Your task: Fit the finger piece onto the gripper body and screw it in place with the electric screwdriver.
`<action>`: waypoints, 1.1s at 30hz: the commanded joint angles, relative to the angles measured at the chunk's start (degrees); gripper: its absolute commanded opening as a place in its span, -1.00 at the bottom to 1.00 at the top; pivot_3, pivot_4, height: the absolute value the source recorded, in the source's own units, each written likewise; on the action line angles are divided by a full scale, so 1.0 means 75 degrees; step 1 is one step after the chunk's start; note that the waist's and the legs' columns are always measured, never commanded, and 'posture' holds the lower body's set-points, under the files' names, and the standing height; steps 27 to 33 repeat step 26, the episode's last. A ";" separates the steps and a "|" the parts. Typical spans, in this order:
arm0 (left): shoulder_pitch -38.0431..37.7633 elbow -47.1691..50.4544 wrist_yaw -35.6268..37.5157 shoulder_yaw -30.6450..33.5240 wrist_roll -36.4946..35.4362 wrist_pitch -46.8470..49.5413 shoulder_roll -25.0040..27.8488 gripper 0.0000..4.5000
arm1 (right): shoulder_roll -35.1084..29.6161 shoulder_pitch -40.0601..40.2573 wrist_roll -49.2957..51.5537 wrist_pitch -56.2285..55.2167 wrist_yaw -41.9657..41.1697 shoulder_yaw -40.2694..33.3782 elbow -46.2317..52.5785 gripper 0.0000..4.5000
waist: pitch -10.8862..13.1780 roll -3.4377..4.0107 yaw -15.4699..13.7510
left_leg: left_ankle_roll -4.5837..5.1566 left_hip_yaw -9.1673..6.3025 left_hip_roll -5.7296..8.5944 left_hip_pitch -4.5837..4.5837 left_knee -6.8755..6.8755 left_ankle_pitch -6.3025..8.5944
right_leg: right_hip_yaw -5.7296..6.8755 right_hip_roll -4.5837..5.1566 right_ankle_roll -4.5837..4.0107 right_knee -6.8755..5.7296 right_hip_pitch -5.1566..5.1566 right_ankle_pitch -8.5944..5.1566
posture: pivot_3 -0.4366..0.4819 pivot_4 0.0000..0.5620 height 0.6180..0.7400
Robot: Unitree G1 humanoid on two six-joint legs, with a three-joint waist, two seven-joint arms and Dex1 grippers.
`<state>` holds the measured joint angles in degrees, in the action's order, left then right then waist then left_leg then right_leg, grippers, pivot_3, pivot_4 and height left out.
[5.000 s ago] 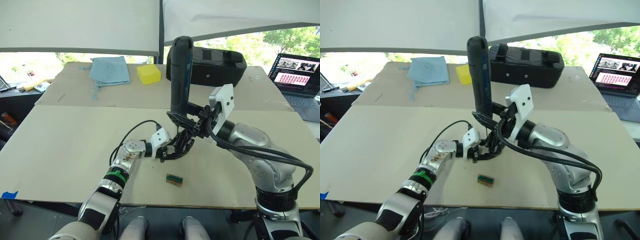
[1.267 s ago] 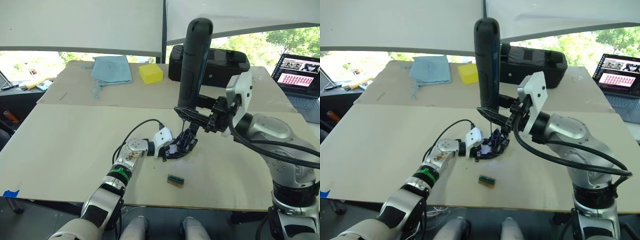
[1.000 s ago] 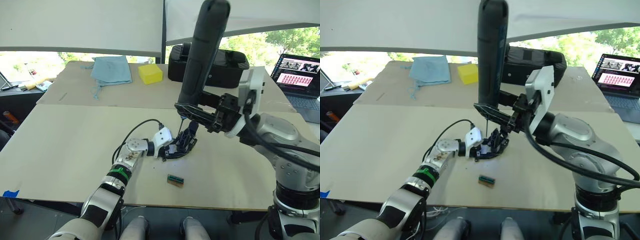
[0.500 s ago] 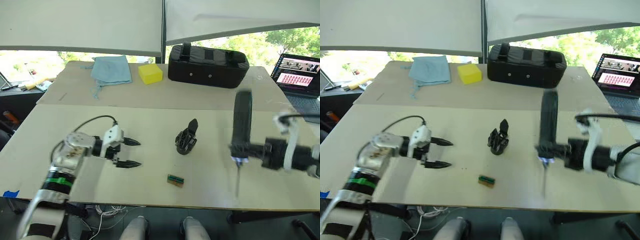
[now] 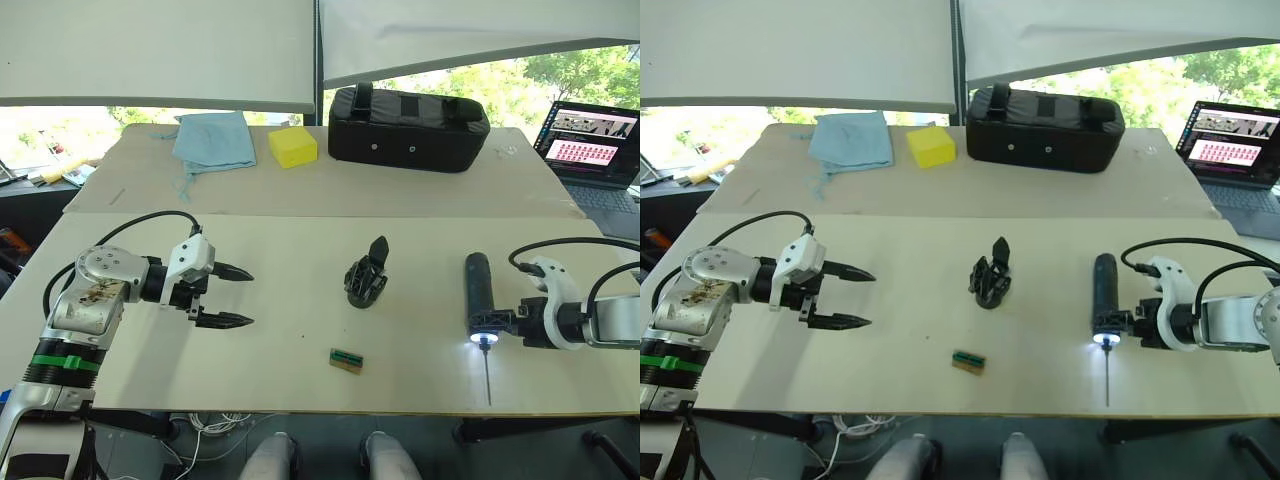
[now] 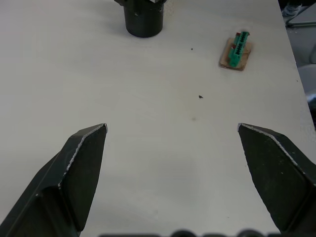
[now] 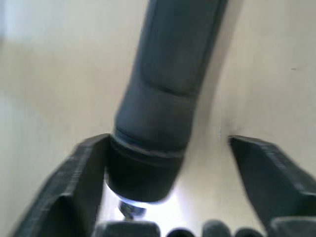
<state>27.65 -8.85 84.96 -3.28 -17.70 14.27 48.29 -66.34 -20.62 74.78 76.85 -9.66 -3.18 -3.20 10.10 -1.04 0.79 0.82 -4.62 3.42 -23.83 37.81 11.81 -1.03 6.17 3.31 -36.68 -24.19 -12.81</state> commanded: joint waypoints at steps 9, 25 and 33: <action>-0.1502 -0.0173 0.0424 0.1298 -0.0591 0.0963 0.1845 1.00 | -0.0976 0.2687 -0.1488 -0.1036 -0.4416 -0.5702 0.2551 0.98 | 0.0010 0.0013 -0.0027 | 0.0001 -0.0003 -0.0035 0.0014 0.0000 0.0002 | -0.0001 -0.0014 0.0031 0.0005 0.0004 -0.0018 | -0.05 -0.47 1.00; 0.0224 -0.2478 0.0440 0.1007 0.0006 -0.0400 0.1295 1.00 | 0.0339 0.5973 -0.6361 -0.6915 -0.8563 -0.7281 0.0127 0.98 | 0.0000 -0.0007 0.0022 | -0.0003 0.0037 -0.0044 0.0012 -0.0002 0.0003 | -0.0022 -0.0014 0.0006 0.0060 0.0015 0.0031 | -0.05 -0.47 1.00; 0.0182 -0.2417 0.0491 0.1023 -0.0052 -0.0369 0.1259 1.00 | 0.0385 0.5951 -0.6301 -0.6830 -0.8593 -0.7306 0.0200 0.98 | 0.0000 -0.0007 0.0022 | -0.0003 0.0033 -0.0046 0.0014 -0.0002 0.0003 | -0.0023 -0.0016 0.0006 0.0061 0.0017 0.0031 | -0.05 -0.47 1.00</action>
